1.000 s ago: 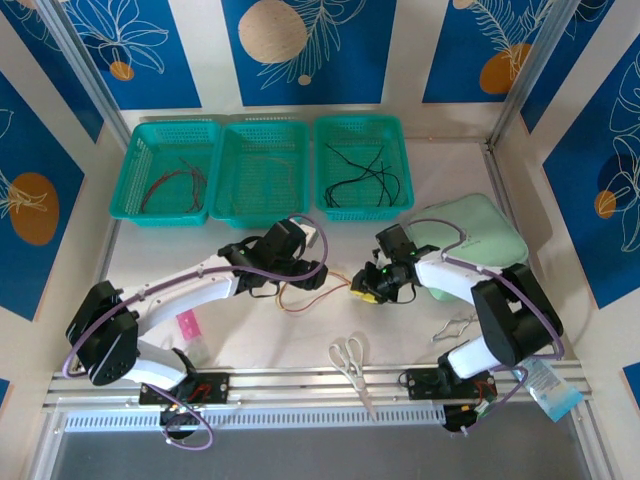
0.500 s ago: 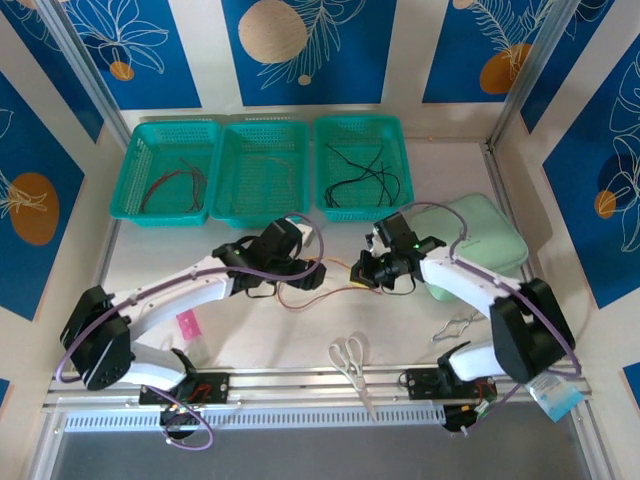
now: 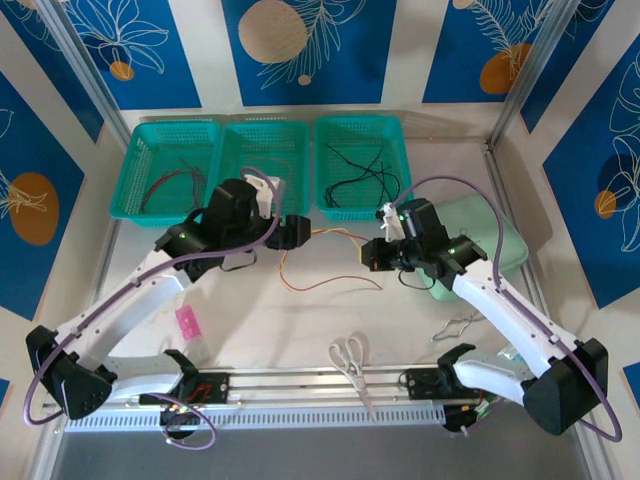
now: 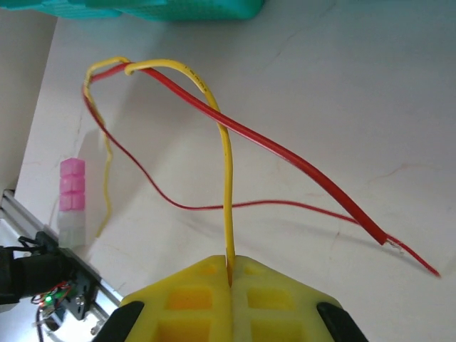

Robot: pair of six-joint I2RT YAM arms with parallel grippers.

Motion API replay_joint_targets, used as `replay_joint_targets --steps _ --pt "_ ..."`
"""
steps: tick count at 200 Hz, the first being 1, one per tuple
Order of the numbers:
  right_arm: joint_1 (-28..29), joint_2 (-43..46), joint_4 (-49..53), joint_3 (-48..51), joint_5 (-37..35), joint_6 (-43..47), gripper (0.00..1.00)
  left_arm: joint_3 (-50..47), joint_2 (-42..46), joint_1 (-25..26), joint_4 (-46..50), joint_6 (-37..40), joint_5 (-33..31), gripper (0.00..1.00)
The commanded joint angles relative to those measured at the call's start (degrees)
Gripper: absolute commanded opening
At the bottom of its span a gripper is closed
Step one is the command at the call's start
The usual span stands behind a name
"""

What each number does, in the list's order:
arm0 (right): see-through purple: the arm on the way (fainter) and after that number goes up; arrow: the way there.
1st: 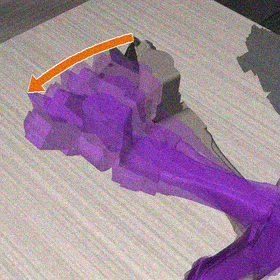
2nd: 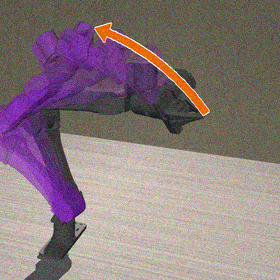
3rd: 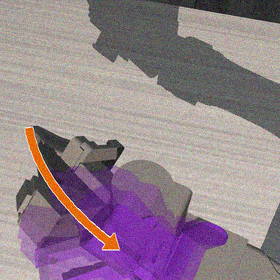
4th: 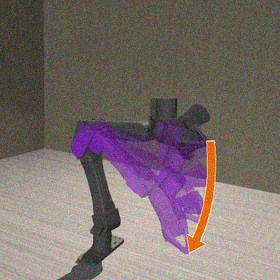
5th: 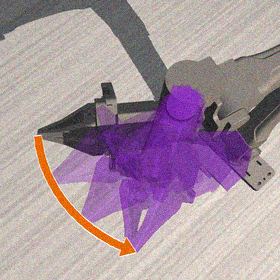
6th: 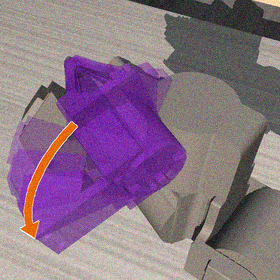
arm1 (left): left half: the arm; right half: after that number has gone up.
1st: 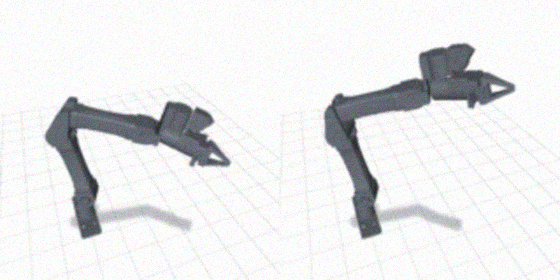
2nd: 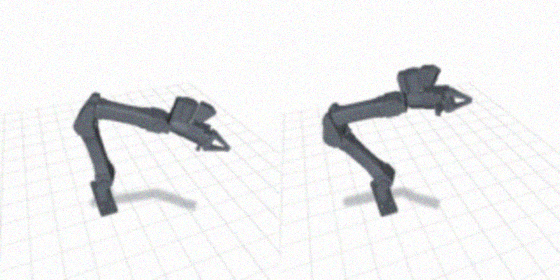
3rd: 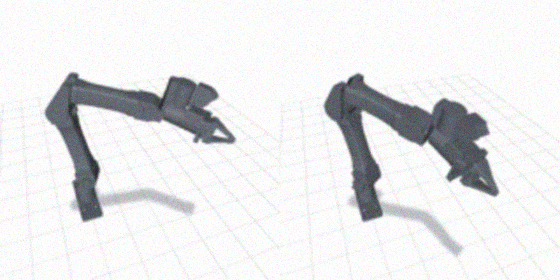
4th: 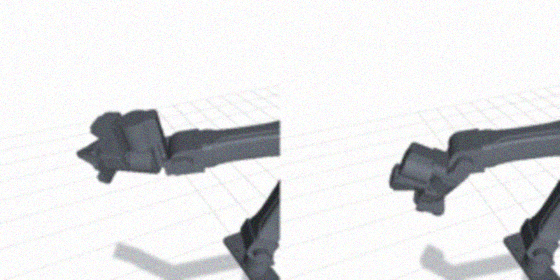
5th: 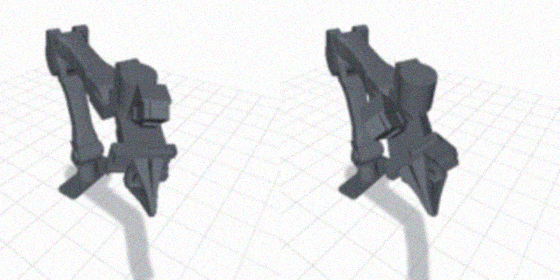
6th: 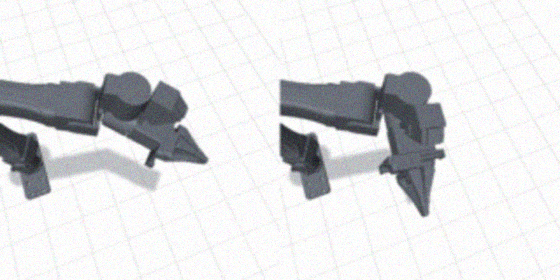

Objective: Untangle the cables

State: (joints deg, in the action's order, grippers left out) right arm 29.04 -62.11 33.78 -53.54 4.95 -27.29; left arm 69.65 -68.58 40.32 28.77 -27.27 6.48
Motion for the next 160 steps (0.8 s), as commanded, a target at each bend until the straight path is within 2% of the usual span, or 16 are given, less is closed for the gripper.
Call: replay_joint_targets --steps 1,32,61,93,132,160 --pt "-0.08 2.08 -0.49 -2.12 -2.98 5.17 0.00 1.96 1.79 -0.24 4.06 4.50 1.85 0.80" --pt "-0.20 4.84 -5.50 -1.74 -4.58 7.36 0.00 2.58 1.70 -0.34 6.22 8.91 2.10 0.80" --pt "-0.43 8.12 -10.46 -1.96 -6.16 8.98 0.00 0.74 2.37 -0.38 2.42 9.50 5.29 0.77" --pt "-2.06 9.28 -11.53 -4.72 -7.67 10.06 0.00 5.66 0.05 -0.33 5.85 12.65 4.74 0.76" --pt "-7.32 7.91 -9.46 -11.09 -6.81 1.10 0.00 1.93 3.85 -1.28 -3.14 15.58 4.46 0.80" --pt "-11.06 7.62 -10.02 -13.85 -5.58 -2.72 0.00 1.04 5.18 -6.39 -8.43 15.00 11.08 0.80"
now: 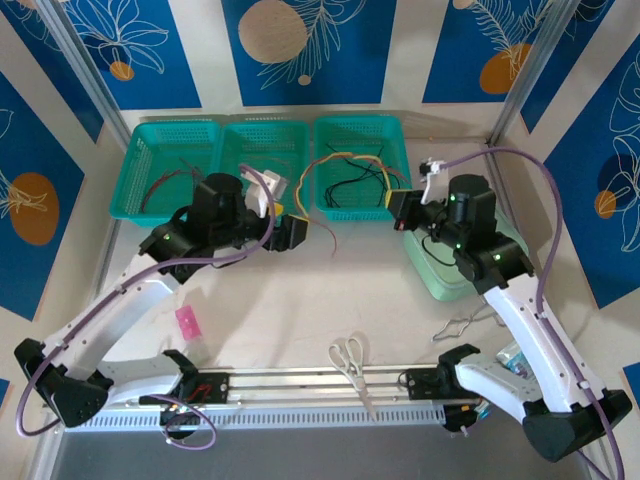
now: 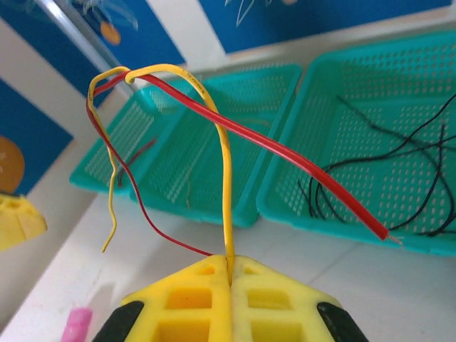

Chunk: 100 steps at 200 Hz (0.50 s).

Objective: Untangle the cables

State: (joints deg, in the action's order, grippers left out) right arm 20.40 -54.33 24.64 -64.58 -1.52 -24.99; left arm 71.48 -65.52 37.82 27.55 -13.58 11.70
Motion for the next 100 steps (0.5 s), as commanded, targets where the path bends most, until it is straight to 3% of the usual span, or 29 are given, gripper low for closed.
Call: replay_joint_targets --steps 1,57,100 --pt "-2.58 -0.16 -0.90 -2.91 0.94 -5.13 0.00 -0.89 2.18 -4.03 -7.36 1.30 6.13 0.80" --pt "-9.76 -0.76 -3.20 -7.38 6.62 -10.44 0.00 -9.23 -0.77 -6.97 -24.43 1.63 14.30 0.80" --pt "-12.15 -1.22 -2.67 -10.90 10.93 -12.65 0.00 -9.11 -8.64 -7.41 -36.75 1.16 20.64 0.76"
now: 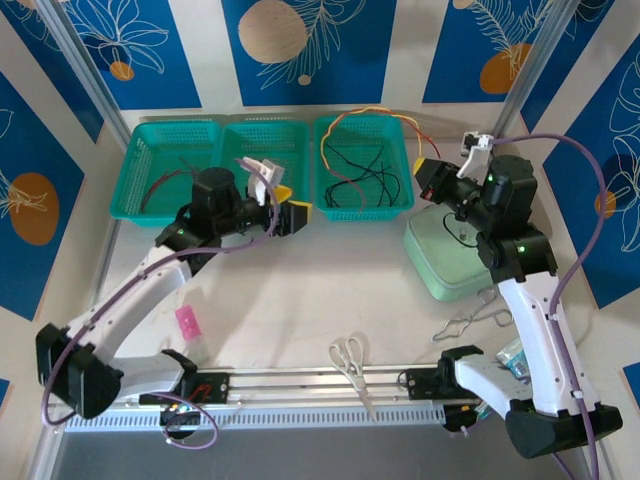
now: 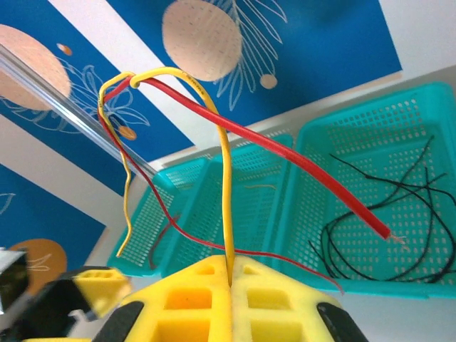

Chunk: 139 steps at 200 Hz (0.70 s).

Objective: Untangle the cables

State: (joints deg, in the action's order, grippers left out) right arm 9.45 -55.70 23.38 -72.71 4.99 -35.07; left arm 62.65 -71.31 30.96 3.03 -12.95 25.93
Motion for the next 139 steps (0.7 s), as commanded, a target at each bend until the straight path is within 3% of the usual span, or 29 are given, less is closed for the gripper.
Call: replay_joint_targets --steps 1,19,62,102,139 --pt "-1.19 0.16 -1.40 -2.87 4.59 -2.65 0.00 -0.17 -2.99 -0.55 -12.51 0.50 6.63 0.76" --pt "-2.07 0.19 -1.49 -3.62 6.30 -3.78 0.00 1.54 -6.54 -0.64 -15.84 0.01 9.34 0.68" --pt "-2.69 -0.34 -1.61 -5.13 9.39 -5.45 0.00 2.99 -11.95 -0.64 -29.48 -5.42 12.97 0.67" --pt "-2.77 -0.20 -2.01 -5.76 10.20 -6.23 0.00 4.64 -14.19 -0.81 -33.04 -5.91 9.36 0.58" --pt "-2.77 -0.33 -2.02 -5.80 10.40 -6.08 0.00 6.21 -15.44 -1.00 -37.65 -8.22 9.75 0.57"
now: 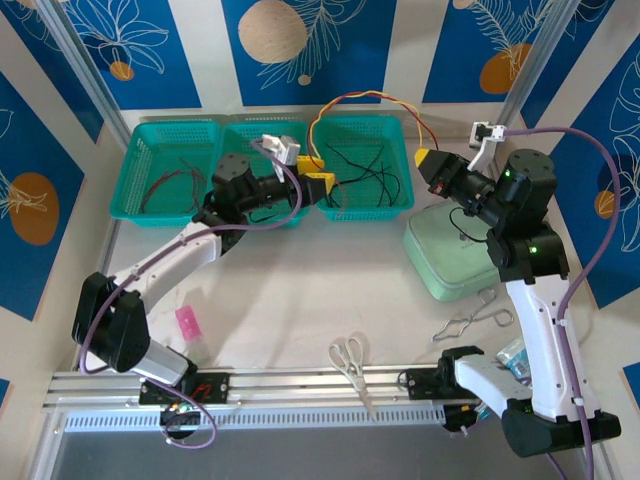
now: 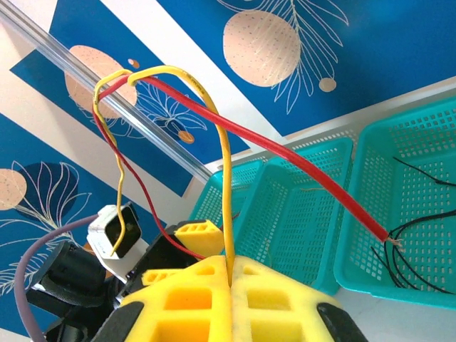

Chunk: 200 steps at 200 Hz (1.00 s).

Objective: Untangle the cables

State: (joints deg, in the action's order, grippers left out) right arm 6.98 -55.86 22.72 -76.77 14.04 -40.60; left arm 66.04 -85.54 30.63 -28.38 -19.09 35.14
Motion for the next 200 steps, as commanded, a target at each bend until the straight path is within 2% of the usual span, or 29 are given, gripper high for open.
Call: replay_joint_targets --steps 1,17,27,43,55,89,136,159,200 --pt "-0.35 -0.15 -1.37 -1.68 1.34 -0.54 0.00 2.93 -1.25 -0.67 -6.24 -2.08 0.64 0.56" --pt "-0.54 -0.13 -1.53 -1.61 1.25 -0.53 0.00 3.94 -1.56 -0.65 -5.10 -2.09 1.31 0.53" --pt "-0.48 -0.13 -1.59 -1.54 1.16 -0.52 0.00 3.68 -1.19 -0.66 -4.79 -1.98 0.46 0.45" --pt "-0.74 -0.21 -1.67 -1.47 0.39 -0.23 0.00 3.52 -0.39 -0.98 -2.71 -0.86 -0.93 0.19" --pt "-1.37 -0.43 -1.12 -1.49 -0.96 -0.09 0.00 3.78 0.74 -1.64 2.44 0.54 -3.13 0.00" --pt "-4.99 -2.92 4.96 -3.83 -5.49 0.86 0.00 4.89 6.60 -6.21 23.42 10.06 -9.57 0.00" --pt "-5.58 -3.40 9.18 -2.75 -17.58 10.05 0.00 8.52 13.10 -10.57 45.28 23.79 -18.87 0.00" --pt "-7.57 -1.53 8.24 0.04 -19.48 9.45 0.00 8.73 14.92 -13.71 47.95 23.61 -21.42 0.00" --pt "-12.92 -0.64 6.46 0.84 -16.17 6.50 0.00 7.96 17.32 -17.86 48.85 22.46 -22.67 0.00"
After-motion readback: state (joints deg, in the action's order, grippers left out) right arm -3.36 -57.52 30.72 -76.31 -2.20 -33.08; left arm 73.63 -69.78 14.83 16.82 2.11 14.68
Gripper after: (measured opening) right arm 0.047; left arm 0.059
